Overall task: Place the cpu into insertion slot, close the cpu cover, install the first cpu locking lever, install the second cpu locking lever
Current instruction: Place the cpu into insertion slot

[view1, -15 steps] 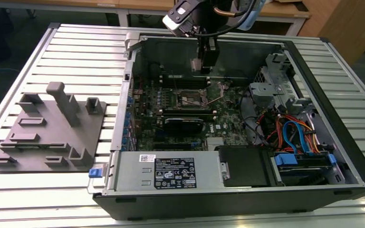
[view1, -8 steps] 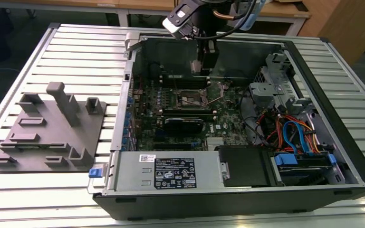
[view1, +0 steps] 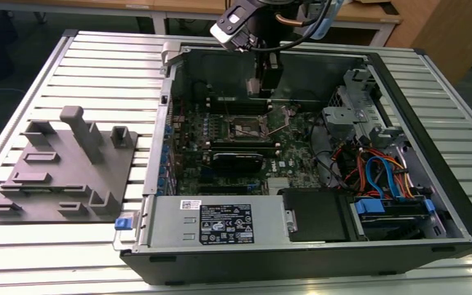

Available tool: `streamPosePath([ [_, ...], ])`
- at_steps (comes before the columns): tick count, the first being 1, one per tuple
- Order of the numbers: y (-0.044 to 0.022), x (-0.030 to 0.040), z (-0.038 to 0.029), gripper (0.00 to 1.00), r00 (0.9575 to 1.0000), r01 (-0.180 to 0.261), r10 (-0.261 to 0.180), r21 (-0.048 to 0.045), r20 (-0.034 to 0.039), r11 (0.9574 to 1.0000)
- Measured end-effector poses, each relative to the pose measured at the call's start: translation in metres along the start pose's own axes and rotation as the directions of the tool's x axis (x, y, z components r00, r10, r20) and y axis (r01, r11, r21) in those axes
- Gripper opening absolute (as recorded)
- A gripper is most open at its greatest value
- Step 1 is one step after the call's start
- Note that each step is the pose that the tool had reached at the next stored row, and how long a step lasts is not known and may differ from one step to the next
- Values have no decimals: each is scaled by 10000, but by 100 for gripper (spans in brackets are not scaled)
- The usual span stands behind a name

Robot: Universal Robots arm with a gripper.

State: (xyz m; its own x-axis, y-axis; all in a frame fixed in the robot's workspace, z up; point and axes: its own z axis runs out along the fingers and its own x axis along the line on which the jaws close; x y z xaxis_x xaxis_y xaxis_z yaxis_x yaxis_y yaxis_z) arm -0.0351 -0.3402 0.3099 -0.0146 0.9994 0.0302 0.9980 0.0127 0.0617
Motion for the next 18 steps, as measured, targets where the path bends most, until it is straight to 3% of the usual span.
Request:
streamPosePath([
  [6,-1,0,16,54,10000,0,0,-2,-4,10000],
  [15,-11,-6,175,54,10000,0,0,0,0,10000],
  [18,-12,-6,192,54,10000,0,0,0,1,10000],
])
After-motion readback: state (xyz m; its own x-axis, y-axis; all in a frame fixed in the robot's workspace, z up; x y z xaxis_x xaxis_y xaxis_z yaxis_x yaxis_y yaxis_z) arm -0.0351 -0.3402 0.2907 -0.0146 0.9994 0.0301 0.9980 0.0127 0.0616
